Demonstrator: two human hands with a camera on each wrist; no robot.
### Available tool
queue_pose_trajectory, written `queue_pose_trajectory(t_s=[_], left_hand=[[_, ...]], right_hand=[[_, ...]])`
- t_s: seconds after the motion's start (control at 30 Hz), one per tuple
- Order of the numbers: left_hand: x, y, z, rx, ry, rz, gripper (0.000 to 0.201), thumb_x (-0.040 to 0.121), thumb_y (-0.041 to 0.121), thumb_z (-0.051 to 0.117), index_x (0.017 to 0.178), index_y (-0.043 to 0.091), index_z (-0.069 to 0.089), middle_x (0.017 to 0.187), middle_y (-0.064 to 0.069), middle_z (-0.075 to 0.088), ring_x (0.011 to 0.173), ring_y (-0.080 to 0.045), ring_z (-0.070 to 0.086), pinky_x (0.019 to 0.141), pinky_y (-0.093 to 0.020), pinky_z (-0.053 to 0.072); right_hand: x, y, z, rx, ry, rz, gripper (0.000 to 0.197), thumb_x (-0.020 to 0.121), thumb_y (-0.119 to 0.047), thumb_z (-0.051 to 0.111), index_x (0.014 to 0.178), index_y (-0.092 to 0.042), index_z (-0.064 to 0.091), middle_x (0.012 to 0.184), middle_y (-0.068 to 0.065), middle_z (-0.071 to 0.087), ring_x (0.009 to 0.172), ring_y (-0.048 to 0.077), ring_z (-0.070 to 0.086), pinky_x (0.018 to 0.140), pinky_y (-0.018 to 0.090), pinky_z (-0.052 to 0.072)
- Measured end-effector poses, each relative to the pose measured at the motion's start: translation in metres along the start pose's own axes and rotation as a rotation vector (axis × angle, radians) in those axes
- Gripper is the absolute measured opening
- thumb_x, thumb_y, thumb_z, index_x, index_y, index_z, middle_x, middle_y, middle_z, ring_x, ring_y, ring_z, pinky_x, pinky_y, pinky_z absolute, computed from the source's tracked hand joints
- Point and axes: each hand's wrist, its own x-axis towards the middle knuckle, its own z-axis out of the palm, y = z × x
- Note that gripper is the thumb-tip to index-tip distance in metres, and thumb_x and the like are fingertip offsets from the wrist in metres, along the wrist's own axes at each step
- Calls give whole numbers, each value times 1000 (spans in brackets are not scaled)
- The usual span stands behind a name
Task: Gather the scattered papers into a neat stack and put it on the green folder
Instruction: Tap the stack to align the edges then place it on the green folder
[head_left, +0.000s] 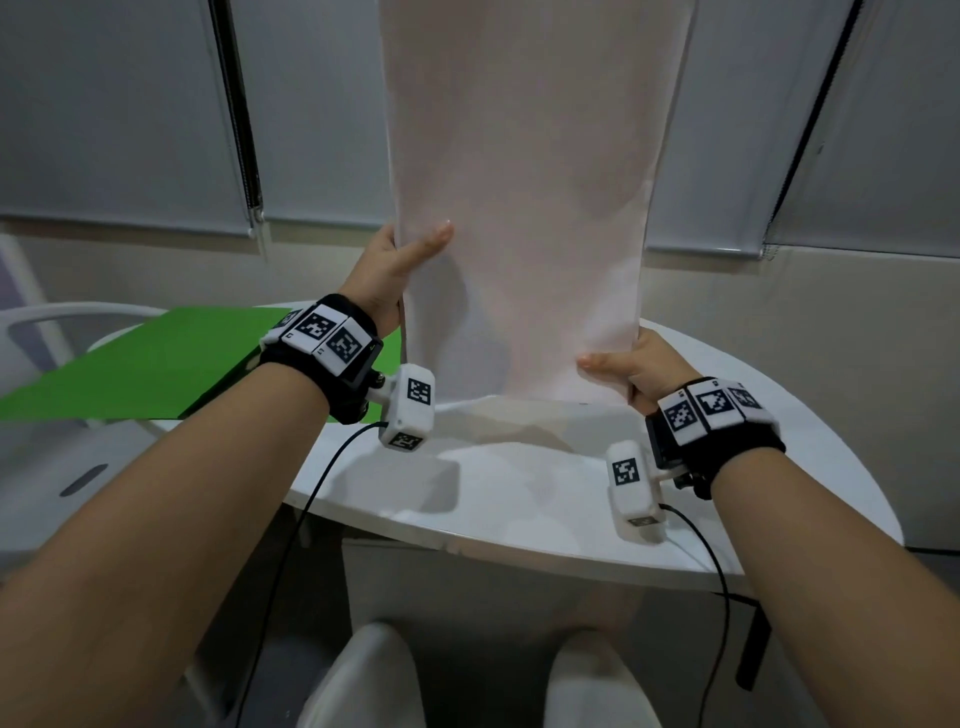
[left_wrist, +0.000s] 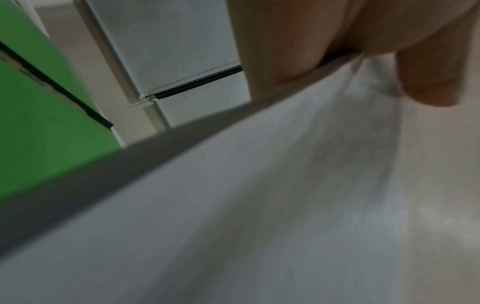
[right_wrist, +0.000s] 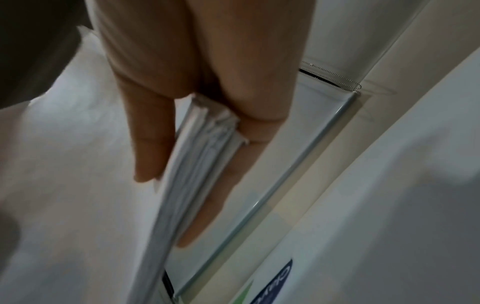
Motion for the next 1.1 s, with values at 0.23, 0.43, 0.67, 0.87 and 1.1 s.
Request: queue_pose_trajectory(t_s=[0.23,0.43,0.67,0.87,1.1], left_hand=[[1,-17,-3,45,66,41,36,64,-3,68,94,14,60,74,8,74,68,-7,69,64,-24,56],[-3,-29,-3,84,42,7,42,57,1,73,96,13,63,77,7,75,71,-9,69,70,-26,57],[-6,-24,-19,143,40,-76,19,75,5,69,93,12,63,74,8,75,66,-6,69,63,-21,56],[4,-7,-14,88,41,-48,32,64,0,65,92,14,58,67,8,73,62,-6,68,61,-23,56],[-2,-10,-10,135,-1,-17,31,67,8,68,97,13,60,72,10,73,67,-4,68,63,-19,54]], right_hand=[[2,11,-1,-243,110,145,40,69,8,74,107,7,62,104,21,68,93,33,66,93,44,51],[6,11,-4,-359,117,216,24,69,4,76,88,-7,66,99,18,70,100,37,66,94,48,51],[-3,7,0,-430,-62,347,76,39,-26,93,107,-6,66,112,17,69,107,33,64,100,47,47],[3,-11,9,-248,140,-9,49,69,3,76,113,-11,58,97,6,70,87,24,68,74,33,58],[-12,-6,9,-274,78,75,32,63,-9,83,90,-13,66,105,15,70,90,26,69,81,36,57]])
